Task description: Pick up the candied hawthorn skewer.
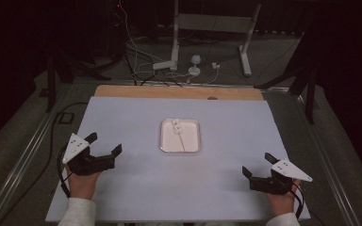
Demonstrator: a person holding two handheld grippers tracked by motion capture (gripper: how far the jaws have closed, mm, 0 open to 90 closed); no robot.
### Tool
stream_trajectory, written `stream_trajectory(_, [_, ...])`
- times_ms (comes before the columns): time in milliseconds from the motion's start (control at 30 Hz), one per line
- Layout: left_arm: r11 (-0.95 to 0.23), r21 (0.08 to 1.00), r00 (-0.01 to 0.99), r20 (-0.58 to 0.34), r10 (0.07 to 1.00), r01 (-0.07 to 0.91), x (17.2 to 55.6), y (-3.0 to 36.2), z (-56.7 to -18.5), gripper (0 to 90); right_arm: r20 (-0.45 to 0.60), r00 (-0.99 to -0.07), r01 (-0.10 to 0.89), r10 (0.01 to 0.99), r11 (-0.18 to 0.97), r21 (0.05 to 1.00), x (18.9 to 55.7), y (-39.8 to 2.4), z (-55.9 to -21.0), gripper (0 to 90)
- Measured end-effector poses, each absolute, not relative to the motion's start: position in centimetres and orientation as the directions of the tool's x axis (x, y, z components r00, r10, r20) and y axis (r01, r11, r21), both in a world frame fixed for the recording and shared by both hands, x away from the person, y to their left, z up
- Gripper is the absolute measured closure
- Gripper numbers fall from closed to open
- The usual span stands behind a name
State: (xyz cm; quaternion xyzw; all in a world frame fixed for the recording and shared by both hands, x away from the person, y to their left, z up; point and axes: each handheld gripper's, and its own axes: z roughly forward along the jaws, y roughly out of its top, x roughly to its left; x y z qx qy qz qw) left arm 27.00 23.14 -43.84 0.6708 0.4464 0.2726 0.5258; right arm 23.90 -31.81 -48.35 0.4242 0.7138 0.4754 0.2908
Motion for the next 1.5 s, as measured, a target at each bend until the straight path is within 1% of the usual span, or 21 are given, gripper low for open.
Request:
stream_trajectory(367, [-0.078,0.945,0.482,-0.09,0.872,0.319,29.1,20.9,-43.3,0.6,-0.019,-0.47,0.33,0.882,0.195,0.924,24.0,-31.7,-48.5,0.0])
stream_trajectory(833, [-0.1,0.938,0.501,-0.086,0.861,0.333,31.9,17.8,-43.6,0.5,-0.028,-0.471,0.332,0.882,0.206,0.92,24.0,-31.6,-48.5,0.0])
stream_trajectory(1500, [-0.125,0.922,0.523,-0.094,0.847,0.368,34.7,13.1,-45.0,0.6,-0.034,-0.473,0.333,0.88,0.214,0.918,24.0,-31.5,-48.6,0.0])
